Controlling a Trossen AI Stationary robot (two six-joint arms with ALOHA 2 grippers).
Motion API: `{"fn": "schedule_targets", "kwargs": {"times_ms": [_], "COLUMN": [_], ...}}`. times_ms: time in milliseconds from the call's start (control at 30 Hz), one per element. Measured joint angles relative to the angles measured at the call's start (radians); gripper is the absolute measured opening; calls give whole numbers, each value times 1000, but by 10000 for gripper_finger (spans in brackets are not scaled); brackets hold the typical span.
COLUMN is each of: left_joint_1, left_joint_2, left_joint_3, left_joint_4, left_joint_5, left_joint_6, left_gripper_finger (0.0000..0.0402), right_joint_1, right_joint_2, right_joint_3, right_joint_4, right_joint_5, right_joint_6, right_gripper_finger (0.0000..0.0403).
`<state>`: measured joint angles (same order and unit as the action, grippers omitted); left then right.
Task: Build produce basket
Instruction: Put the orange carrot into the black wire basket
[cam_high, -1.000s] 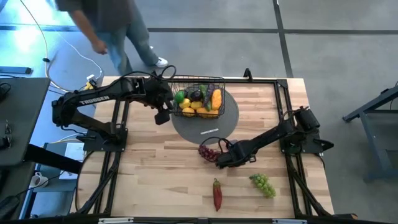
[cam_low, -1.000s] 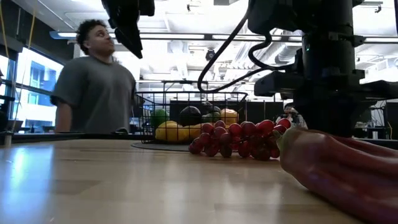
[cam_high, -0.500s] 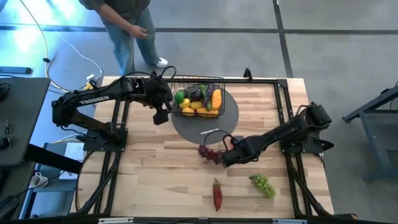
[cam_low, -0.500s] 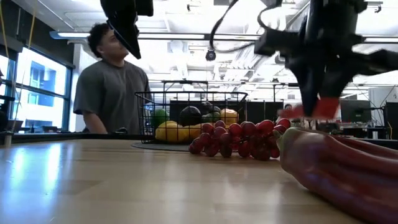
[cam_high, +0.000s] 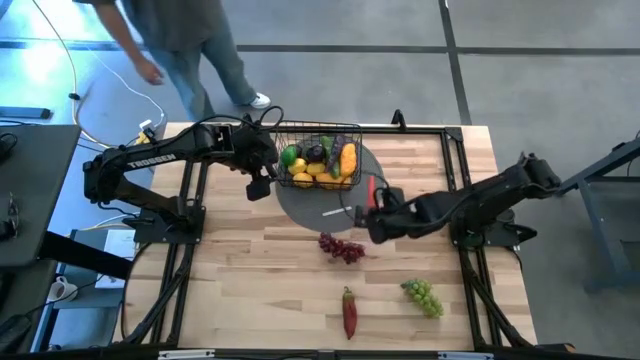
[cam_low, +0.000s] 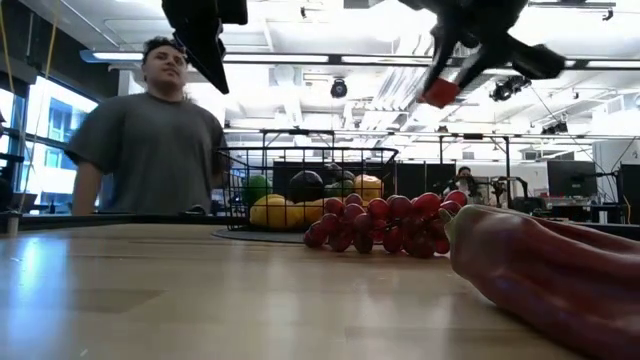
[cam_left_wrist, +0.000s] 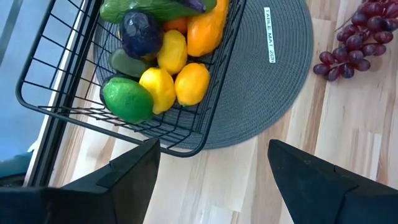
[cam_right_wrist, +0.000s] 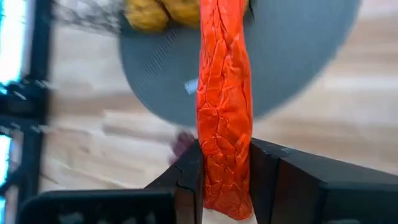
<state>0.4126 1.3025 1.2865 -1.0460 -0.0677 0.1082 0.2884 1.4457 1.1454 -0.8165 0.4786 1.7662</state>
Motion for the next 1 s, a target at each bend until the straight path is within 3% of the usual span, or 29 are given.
{"fn": "schedule_targets", "kwargs": {"times_ms": [200, 500, 733, 1000], "left_joint_1": [0, 0, 0, 0], "left_joint_2": [0, 0, 1, 1], "left_joint_3": [0, 0, 0, 0], "left_joint_4": [4, 4, 4, 17], "left_joint_5": [0, 0, -2, -127], "left_joint_6": [0, 0, 0, -5], "left_gripper_finger": [289, 289, 289, 289], "right_joint_1": [-90, -271, -423, -545], "right_joint_2": [-47, -46, -46, -2], "right_joint_3": [0, 0, 0, 0], "right_joint_4": [88, 417, 532, 551], "right_joint_5": [66, 58, -60, -201], "right_joint_6": [-181, -557, -735, -791], "right_gripper_finger": [59, 64, 67, 72]}}
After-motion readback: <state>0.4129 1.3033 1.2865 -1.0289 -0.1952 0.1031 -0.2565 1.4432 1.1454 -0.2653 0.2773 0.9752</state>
